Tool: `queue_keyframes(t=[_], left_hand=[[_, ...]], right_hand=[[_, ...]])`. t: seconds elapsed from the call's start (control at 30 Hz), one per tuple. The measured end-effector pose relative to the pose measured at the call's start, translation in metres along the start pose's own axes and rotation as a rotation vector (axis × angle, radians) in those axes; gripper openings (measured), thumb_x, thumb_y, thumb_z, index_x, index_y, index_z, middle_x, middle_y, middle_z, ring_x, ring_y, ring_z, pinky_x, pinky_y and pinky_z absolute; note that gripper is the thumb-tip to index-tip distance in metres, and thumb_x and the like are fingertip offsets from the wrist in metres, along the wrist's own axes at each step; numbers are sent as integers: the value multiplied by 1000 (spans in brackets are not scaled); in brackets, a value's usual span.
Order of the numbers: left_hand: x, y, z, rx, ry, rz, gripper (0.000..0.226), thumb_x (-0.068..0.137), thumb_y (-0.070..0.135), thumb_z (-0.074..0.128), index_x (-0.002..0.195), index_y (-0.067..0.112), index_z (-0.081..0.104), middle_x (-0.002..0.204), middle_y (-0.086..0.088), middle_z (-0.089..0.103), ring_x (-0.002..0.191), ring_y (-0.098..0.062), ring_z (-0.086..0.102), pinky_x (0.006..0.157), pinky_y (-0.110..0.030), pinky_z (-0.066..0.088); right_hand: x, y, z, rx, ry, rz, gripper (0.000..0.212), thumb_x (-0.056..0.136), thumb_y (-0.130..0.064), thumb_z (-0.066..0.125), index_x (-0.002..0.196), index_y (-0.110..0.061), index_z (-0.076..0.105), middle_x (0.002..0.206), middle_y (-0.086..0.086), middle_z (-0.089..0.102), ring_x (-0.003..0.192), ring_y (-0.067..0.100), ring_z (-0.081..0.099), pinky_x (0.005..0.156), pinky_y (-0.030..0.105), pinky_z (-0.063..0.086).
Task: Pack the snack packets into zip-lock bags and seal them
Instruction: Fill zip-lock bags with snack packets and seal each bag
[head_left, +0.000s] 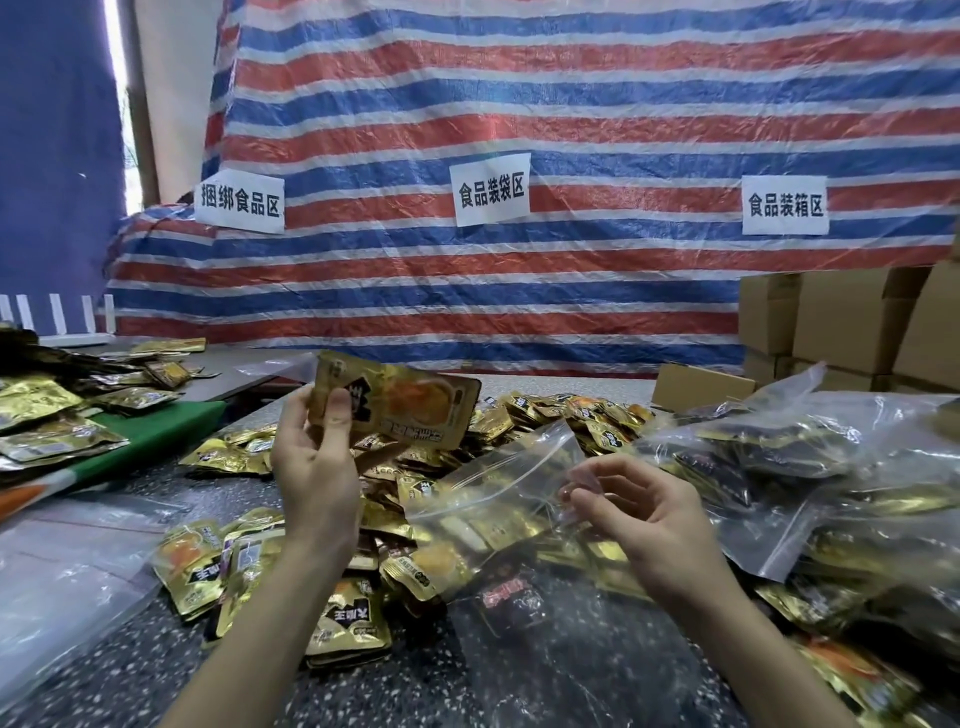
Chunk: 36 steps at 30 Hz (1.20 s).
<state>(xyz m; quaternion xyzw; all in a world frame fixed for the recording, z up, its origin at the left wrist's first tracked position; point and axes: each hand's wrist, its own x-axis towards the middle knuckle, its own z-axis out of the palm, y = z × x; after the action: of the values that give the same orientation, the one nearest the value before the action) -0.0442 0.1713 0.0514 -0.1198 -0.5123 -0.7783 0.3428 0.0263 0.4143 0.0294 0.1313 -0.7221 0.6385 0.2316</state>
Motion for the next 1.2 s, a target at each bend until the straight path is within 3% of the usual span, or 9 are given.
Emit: queue_keyframes(t=[0.17, 0.3, 0.4, 0.47, 0.63, 0.8, 0.97, 1.1, 1.2], left_hand=[[-9, 12, 6, -24, -171, 44, 12, 85, 49, 61, 84, 39, 67, 91, -3, 70, 97, -40, 64, 90, -70, 48], [-14, 7, 7, 67, -363, -23, 13, 89, 35, 57, 83, 33, 68, 90, -14, 70, 91, -37, 67, 86, -60, 54], [-17, 3, 9, 164, -527, -114, 12, 87, 39, 57, 82, 32, 66, 83, 1, 73, 89, -20, 70, 81, -38, 55], [-16, 1, 10, 200, -580, -193, 13, 87, 43, 56, 86, 33, 64, 93, -5, 72, 92, -25, 70, 78, -41, 57], [-20, 2, 8, 233, -655, -306, 16, 86, 46, 55, 95, 35, 62, 87, -6, 72, 64, -26, 70, 59, -40, 60], [-26, 8, 12, 296, -712, -124, 23, 84, 40, 62, 98, 22, 65, 92, -11, 71, 79, -32, 70, 68, -53, 61], [-27, 13, 14, 278, -782, -67, 29, 71, 27, 78, 98, 20, 73, 91, -2, 74, 84, -16, 72, 72, -26, 59], [-25, 16, 14, 410, -900, -117, 47, 65, 47, 84, 107, 31, 69, 104, 12, 72, 96, -4, 68, 80, -22, 55], [-17, 21, 5, 417, -993, -275, 46, 71, 64, 65, 97, 27, 73, 99, 4, 74, 87, -11, 69, 73, -23, 53]], right_hand=[[-1, -1, 2, 14, 12, 2, 16, 86, 4, 69, 94, -10, 72, 92, 5, 77, 80, 18, 75, 66, 22, 57], [-3, -4, 5, 90, 31, 10, 15, 86, 7, 67, 94, -6, 70, 90, 9, 76, 75, 21, 75, 60, 23, 58], [-4, -5, 8, 83, 17, 18, 21, 88, 7, 65, 85, -13, 71, 91, 10, 75, 77, 20, 74, 60, 24, 57], [-5, -5, 8, 87, -2, 38, 29, 89, 7, 64, 78, -19, 70, 95, 10, 75, 80, 20, 74, 61, 25, 58], [-9, -7, 10, 47, -163, 137, 29, 76, -21, 85, 102, -17, 72, 102, 6, 76, 94, 19, 73, 70, 22, 57], [-7, -9, 19, 33, 93, 8, 10, 69, -23, 77, 75, -16, 81, 79, 7, 78, 72, 17, 74, 62, 20, 57], [-10, -17, 21, 126, 137, -53, 8, 70, -22, 76, 75, -22, 82, 80, 3, 78, 71, 11, 73, 63, 17, 56], [-13, -27, 22, 219, 159, -73, 20, 65, -36, 76, 78, -21, 82, 76, 7, 76, 65, 14, 71, 57, 21, 56], [-13, -33, 16, 314, 239, -68, 28, 62, -40, 76, 78, -18, 81, 75, 9, 75, 63, 17, 70, 55, 23, 56]])
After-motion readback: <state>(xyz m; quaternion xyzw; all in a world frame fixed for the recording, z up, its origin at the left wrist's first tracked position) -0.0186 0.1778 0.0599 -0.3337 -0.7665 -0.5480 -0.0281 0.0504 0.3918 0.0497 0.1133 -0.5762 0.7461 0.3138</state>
